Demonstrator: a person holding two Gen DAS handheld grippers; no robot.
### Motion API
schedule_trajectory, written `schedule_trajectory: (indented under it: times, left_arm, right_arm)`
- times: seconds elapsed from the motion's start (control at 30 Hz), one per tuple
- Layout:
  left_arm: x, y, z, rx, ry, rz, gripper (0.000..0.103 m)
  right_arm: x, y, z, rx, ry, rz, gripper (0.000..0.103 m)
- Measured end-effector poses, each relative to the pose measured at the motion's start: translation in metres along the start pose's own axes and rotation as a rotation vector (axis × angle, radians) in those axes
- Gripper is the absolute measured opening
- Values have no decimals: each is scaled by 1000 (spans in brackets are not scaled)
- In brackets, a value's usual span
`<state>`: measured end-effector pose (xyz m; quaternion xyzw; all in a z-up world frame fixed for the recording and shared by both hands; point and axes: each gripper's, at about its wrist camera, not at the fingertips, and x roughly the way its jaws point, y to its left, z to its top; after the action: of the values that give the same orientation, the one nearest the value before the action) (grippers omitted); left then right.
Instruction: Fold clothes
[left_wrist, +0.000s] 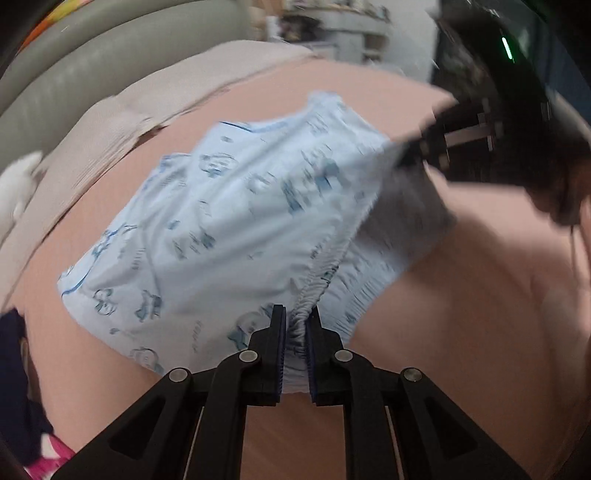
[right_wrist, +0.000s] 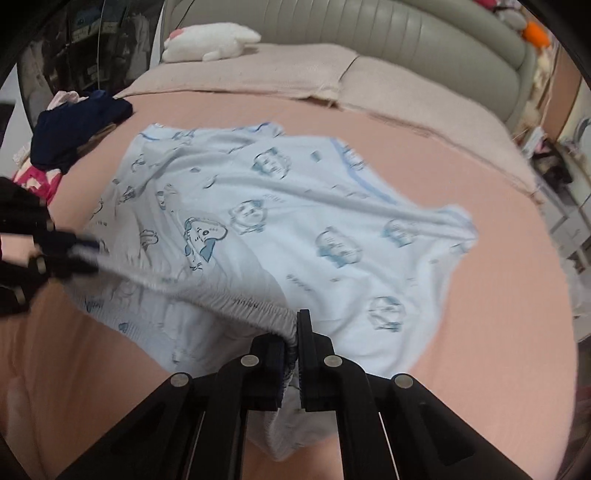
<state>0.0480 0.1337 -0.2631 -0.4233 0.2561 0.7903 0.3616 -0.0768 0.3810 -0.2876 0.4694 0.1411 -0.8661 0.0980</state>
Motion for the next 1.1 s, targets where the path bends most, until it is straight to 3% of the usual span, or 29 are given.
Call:
schedule_trajectory:
  times: [0.1, 0.2, 0.27, 0.33, 0.5, 0.6, 0.63, 0.67, 0.73, 0.83, 0.87, 0.93, 1.0, 1.03, 1.1]
  left_arm:
    - [9, -12, -7, 41, 25, 67, 10]
    - [5, -5, -13, 1, 23, 91, 14]
    - [4, -1, -19, -3, 36, 137, 25]
    - [5, 2, -25, -9, 47, 147, 30]
    - [5, -4, -33, -4, 61, 175, 28]
    - [6, -10, -40, 34, 59, 262, 30]
    - [9, -10, -42, 52, 66, 300, 31]
    - [11, -9, -43, 49, 68, 304, 31]
    - [12, -4, -41, -10, 74, 271, 29]
    - [10, 3, -37, -100, 89, 203, 12]
    - [8, 4, -37, -124, 89, 185, 12]
    - [2, 2, -40, -142, 81, 177, 12]
    - [-3, 0, -43, -159, 73, 170, 14]
    - [-3, 0, -44, -164, 73, 168, 15]
    - [-4, 0, -44, -174, 73, 164, 15]
  right_arm:
    - [3, 10, -19, -33, 53, -24, 3]
    - [9, 21, -44, -51, 113, -42, 6]
    - [5, 26, -58, -43, 104, -61, 17]
    - [-4, 28, -65, -32, 85, -105, 19]
    - [-20, 36, -82, -16, 92, -139, 24]
    - [-32, 47, -99, -41, 99, -146, 36]
    - [-36, 46, -101, -17, 99, -138, 47]
    - [-39, 44, -103, 8, 101, -128, 52]
    - [-41, 39, -111, 112, 130, -61, 53]
    - [-47, 43, -118, 168, 145, -2, 42]
    - [-52, 49, -120, 152, 139, 2, 33]
    - [-68, 61, -127, 127, 108, -13, 33]
    - [-84, 64, -138, 166, 96, 15, 43]
    - [-92, 65, -144, 192, 97, 35, 54]
    - [-100, 67, -149, 222, 113, 75, 57]
